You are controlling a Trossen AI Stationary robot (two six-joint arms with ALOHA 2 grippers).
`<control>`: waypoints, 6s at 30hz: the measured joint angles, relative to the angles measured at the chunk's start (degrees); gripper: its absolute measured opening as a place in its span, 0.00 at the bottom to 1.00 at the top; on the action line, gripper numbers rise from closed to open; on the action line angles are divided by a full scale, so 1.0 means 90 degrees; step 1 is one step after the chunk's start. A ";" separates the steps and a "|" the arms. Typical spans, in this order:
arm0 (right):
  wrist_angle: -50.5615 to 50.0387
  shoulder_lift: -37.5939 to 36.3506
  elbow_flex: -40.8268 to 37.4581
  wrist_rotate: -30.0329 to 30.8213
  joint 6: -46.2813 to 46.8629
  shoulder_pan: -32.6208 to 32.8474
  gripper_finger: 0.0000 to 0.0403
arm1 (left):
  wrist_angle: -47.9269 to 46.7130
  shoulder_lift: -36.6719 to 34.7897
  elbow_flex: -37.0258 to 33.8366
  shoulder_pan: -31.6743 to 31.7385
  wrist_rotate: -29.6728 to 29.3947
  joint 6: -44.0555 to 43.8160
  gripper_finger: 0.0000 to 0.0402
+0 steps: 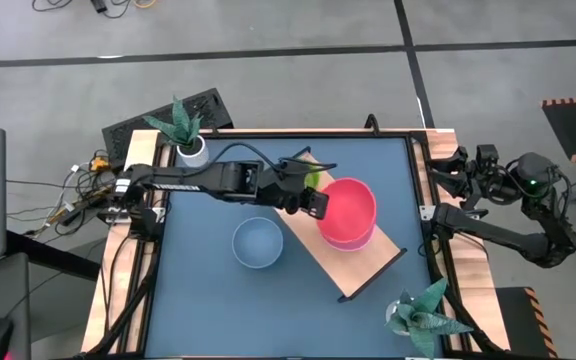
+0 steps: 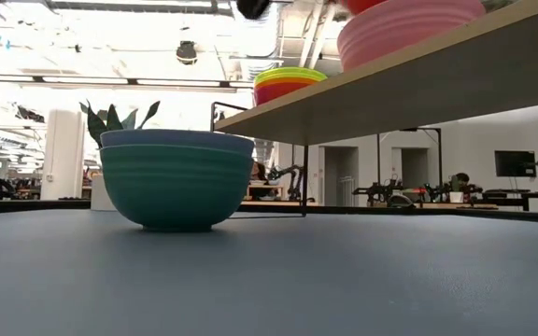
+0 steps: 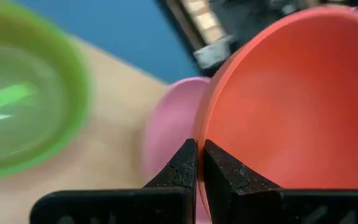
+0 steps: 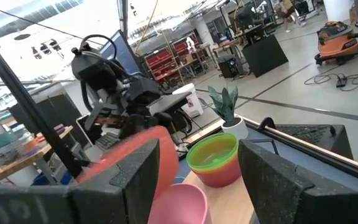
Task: Place and stack bowls onto a shelf
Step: Stack the orange bowl on top of the pink bowl on the shelf
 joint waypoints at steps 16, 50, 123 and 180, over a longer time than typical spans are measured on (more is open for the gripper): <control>-0.0093 0.0000 0.0000 0.0113 0.0002 0.0000 0.61 | -0.0125 0.0140 0.0644 0.0090 0.0004 0.0411 0.00; -0.0208 0.0000 0.0000 0.0151 0.0044 0.0000 0.61 | -0.0769 0.0667 0.0663 0.0138 0.0326 0.0705 0.01; -0.0251 0.0007 0.0000 0.0282 -0.0002 0.0000 0.61 | 0.2296 0.1066 0.0622 0.0036 -0.2532 0.3067 0.00; -0.0651 0.0007 -0.0002 0.0277 0.0027 0.0000 0.61 | 0.2620 0.1840 0.0879 -0.0450 -0.3782 0.4087 0.00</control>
